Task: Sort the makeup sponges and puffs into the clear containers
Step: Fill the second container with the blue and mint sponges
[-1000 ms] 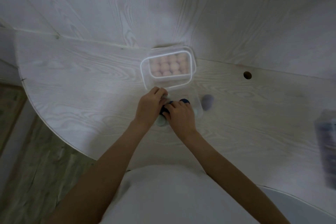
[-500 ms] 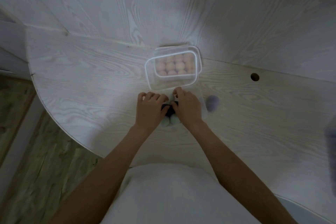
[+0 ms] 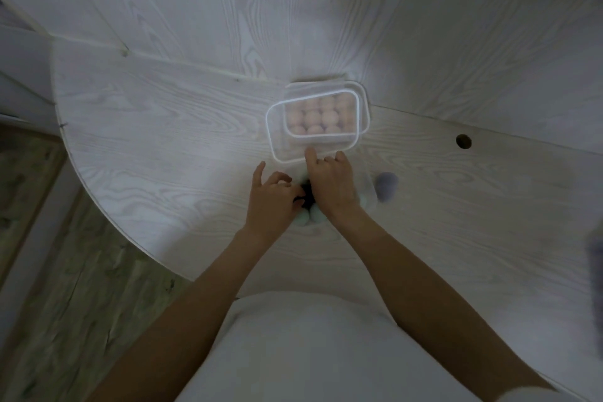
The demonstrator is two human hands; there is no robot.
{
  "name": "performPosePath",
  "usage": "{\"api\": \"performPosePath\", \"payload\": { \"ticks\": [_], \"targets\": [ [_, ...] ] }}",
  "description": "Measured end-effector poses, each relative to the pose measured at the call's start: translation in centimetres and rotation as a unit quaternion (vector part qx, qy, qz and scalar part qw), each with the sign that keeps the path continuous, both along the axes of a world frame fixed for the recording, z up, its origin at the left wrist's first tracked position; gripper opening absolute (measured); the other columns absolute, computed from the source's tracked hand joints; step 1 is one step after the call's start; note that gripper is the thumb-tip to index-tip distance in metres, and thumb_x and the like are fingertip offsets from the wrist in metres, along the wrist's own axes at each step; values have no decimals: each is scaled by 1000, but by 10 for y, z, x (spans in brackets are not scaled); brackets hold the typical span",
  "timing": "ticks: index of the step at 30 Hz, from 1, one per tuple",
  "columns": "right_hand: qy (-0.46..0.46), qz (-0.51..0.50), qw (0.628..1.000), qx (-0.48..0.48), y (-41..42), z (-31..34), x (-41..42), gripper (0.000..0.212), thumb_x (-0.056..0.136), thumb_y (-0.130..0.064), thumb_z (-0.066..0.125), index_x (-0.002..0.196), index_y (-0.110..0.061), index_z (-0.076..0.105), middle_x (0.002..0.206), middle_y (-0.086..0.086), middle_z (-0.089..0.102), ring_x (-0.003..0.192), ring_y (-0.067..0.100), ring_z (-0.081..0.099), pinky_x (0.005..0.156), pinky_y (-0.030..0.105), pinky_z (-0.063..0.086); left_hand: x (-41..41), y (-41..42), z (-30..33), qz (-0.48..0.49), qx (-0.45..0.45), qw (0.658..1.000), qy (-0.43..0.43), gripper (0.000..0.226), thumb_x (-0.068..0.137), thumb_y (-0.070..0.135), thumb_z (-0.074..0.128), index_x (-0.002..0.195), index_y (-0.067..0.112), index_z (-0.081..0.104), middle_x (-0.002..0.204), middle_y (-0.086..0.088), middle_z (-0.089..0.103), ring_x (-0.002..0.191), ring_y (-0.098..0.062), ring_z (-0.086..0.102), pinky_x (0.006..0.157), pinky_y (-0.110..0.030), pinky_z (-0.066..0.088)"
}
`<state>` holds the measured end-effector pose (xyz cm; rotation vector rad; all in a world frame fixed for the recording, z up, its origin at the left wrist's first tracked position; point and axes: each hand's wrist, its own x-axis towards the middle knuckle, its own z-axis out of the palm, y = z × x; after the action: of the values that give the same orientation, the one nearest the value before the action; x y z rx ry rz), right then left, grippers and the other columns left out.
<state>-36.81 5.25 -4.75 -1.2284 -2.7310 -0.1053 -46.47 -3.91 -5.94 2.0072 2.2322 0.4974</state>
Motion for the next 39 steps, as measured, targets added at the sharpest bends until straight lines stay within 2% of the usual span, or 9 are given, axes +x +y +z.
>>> {"api": "performPosePath", "payload": {
  "ticks": [4, 8, 10, 16, 21, 26, 28, 32, 39],
  "targets": [
    [-13, -22, 998, -54, 0, 2, 2, 46, 42, -6, 76, 86, -9, 65, 33, -4, 45, 29, 15, 41, 53, 20, 40, 1, 1, -1, 1, 13, 1000, -11, 8, 68, 19, 77, 73, 24, 74, 62, 3, 67, 77, -17, 66, 105, -45, 16],
    [7, -3, 988, -151, 5, 3, 17, 34, 76, -20, 61, 108, -14, 51, 68, 1, 67, 61, 22, 59, 75, 27, 32, 0, 0, -5, 4, 13, 1000, -5, 7, 71, 20, 76, 77, 23, 74, 66, 1, 69, 80, -18, 66, 106, -48, 19],
    [30, -23, 987, -157, 5, 2, 16, 32, 79, -20, 58, 109, -14, 48, 74, 2, 67, 68, 23, 60, 76, 28, 30, 0, -1, -6, 2, 14, 1000, -4, 8, 71, 20, 77, 78, 23, 74, 67, 1, 69, 80, -18, 66, 106, -50, 23],
    [3, -58, 990, -126, -3, 0, 0, 43, 39, -7, 80, 74, -11, 55, 44, 0, 49, 43, 18, 47, 49, 23, 28, 1, -2, -3, 11, 6, 1000, 1, 10, 70, 16, 77, 77, 19, 72, 69, 0, 68, 80, -20, 66, 105, -52, 24],
    [150, -92, 955, -237, 3, 9, 31, 19, 75, -16, 65, 88, -10, 53, 79, 6, 60, 73, 22, 49, 62, 34, 39, 10, -5, 0, 33, -12, 999, -2, 13, 73, 20, 74, 84, 17, 69, 82, -1, 68, 85, -24, 64, 102, -59, 28],
    [250, -198, 940, -117, -1, 17, 106, 4, 87, -13, 58, 91, -14, 58, 83, 1, 57, 76, 18, 52, 62, 30, 40, 18, -7, 2, 22, 20, 999, -18, 28, 78, 26, 66, 105, 16, 64, 116, -2, 63, 101, -24, 59, 101, -53, 32],
    [244, -233, 935, -108, -3, 6, 130, 9, 87, -11, 58, 96, -11, 61, 98, 8, 58, 83, 26, 56, 63, 30, 42, 19, -8, 2, 10, 15, 1000, -23, 35, 80, 34, 51, 112, 20, 60, 129, 1, 56, 112, -19, 51, 103, -54, 28],
    [180, -213, 933, -228, 0, -19, 143, 30, 87, -24, 62, 116, -17, 59, 130, 11, 44, 94, 31, 56, 70, 36, 47, 18, -3, 0, -45, -25, 998, 27, 46, 79, 42, 41, 117, 22, 59, 136, 1, 51, 121, -19, 47, 104, -63, 18],
    [296, -249, 899, -207, 7, -6, 135, 32, 78, -8, 68, 108, -8, 55, 114, 13, 52, 91, 25, 56, 69, 29, 42, 18, 3, 5, -73, -112, 988, 75, 61, 85, 57, 30, 127, 21, 57, 144, -4, 44, 132, -22, 41, 108, -64, 3]
  ]
}}
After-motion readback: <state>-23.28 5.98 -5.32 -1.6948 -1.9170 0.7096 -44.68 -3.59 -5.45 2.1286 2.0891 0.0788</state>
